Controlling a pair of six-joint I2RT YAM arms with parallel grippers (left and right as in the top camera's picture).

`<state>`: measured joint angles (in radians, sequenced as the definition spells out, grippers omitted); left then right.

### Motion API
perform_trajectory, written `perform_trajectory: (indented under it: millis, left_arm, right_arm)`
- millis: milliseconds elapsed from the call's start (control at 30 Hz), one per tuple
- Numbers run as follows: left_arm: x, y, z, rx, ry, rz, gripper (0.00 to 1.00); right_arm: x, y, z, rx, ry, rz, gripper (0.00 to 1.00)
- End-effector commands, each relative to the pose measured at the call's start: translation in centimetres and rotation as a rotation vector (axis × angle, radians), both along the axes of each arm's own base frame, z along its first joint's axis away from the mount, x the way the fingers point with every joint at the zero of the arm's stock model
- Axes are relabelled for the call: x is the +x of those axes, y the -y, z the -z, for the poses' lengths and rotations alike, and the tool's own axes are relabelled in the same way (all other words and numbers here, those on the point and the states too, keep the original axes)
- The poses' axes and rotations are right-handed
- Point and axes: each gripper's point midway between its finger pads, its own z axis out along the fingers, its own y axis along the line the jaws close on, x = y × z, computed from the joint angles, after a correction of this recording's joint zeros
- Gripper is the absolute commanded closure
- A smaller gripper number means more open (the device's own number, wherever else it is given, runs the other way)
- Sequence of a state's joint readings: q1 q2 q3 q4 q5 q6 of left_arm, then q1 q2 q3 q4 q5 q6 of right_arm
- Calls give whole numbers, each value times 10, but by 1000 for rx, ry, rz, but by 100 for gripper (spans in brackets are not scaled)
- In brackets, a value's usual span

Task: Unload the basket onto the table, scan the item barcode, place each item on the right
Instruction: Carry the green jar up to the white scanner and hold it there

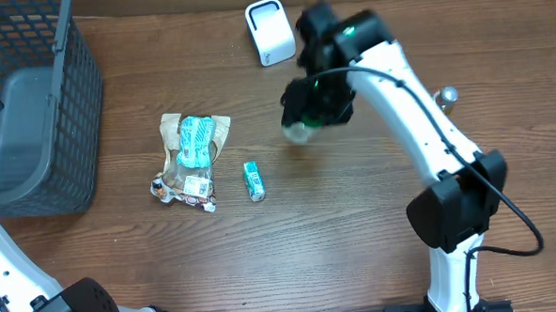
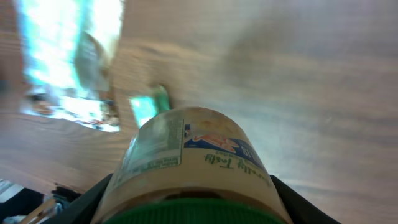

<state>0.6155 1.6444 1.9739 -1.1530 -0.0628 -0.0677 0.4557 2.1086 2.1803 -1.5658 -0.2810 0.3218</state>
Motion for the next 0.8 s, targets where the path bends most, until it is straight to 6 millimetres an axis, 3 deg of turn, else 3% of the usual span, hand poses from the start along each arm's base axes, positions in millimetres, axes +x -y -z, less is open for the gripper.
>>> perform_trajectory:
  millis: [0, 300, 400, 767]
  left_arm:
    - [3, 0, -4, 12, 4, 20, 1]
    - [3, 0, -4, 12, 4, 20, 1]
    - [3, 0, -4, 12, 4, 21, 0]
    - [3, 0, -4, 12, 4, 21, 0]
  right_arm:
    - [10, -7, -37, 50, 138, -87, 80]
    - [55, -16, -39, 44, 330, -69, 76]
    - [68, -23, -40, 66, 387, -65, 80]
    - [123, -42, -59, 136, 634, -32, 81]
